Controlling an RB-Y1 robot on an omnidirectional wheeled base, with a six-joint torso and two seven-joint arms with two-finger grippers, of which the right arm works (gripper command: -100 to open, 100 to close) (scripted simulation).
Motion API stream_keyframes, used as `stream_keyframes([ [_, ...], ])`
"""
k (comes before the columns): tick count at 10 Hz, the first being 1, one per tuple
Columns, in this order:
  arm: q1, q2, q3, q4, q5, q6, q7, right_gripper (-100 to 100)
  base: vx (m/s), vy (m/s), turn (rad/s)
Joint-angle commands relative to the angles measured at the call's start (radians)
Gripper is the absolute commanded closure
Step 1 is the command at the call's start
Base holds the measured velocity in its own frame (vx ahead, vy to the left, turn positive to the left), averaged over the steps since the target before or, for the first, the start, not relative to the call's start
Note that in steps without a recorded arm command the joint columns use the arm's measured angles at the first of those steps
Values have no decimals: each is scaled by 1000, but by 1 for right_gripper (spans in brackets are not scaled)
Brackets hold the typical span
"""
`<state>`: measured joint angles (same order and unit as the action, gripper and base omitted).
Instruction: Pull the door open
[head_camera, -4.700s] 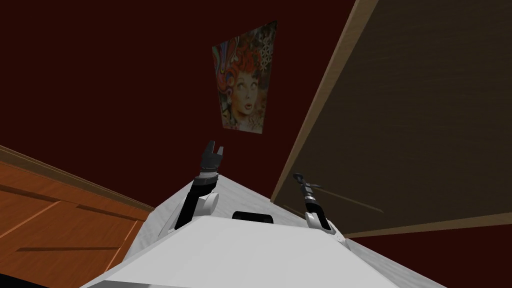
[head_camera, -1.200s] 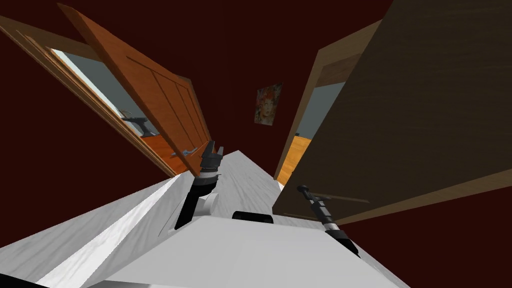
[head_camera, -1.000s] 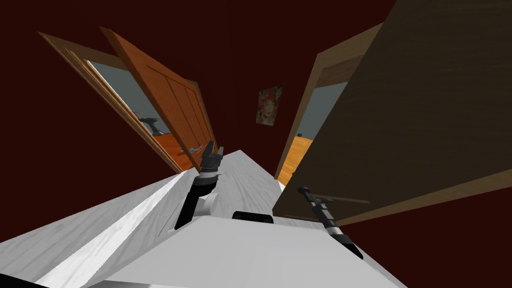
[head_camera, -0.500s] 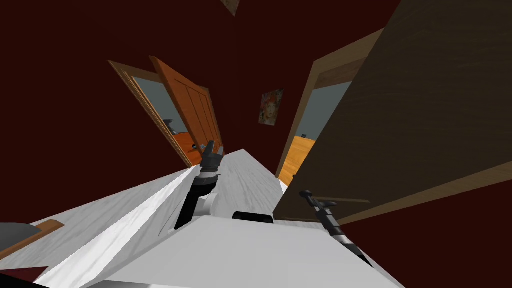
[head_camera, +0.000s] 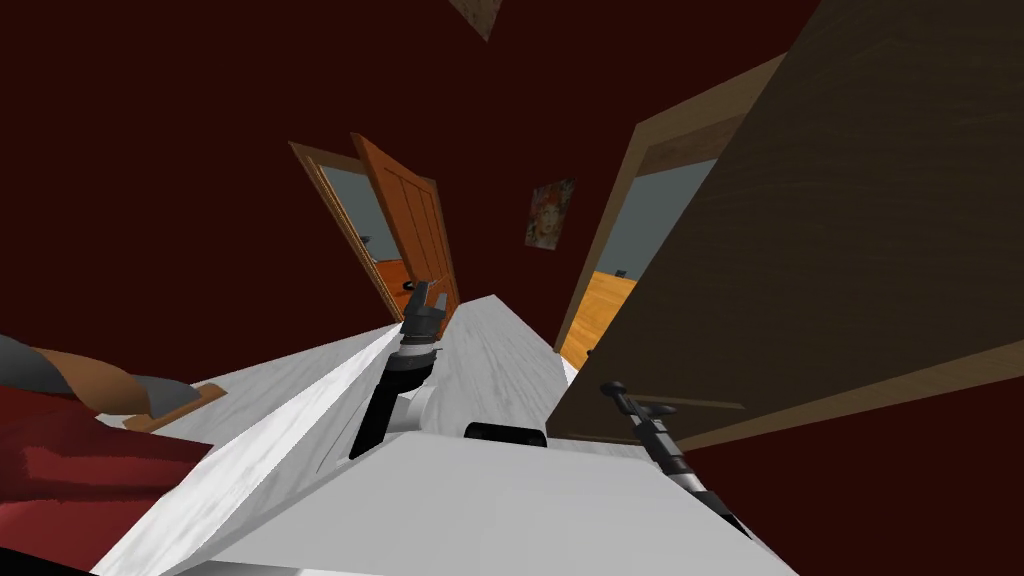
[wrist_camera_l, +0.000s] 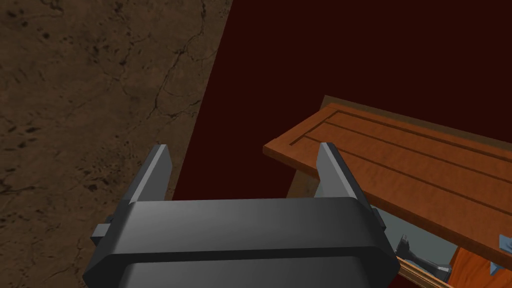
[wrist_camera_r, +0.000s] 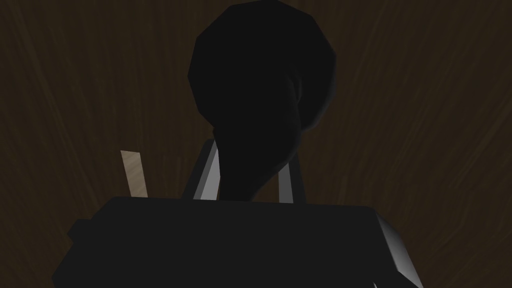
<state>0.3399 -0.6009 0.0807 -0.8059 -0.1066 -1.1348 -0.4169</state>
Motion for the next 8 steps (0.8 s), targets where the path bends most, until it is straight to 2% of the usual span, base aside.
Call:
stream_keyframes([
  [1, 3, -5, 0, 6, 0, -11, -1, 100, -206, -71, 120],
  [7, 0, -18, 6, 39, 2, -51, -11, 100, -184, -60, 134],
  [8, -2, -11, 11, 39, 5, -49, -11, 100, -77, -10, 23],
])
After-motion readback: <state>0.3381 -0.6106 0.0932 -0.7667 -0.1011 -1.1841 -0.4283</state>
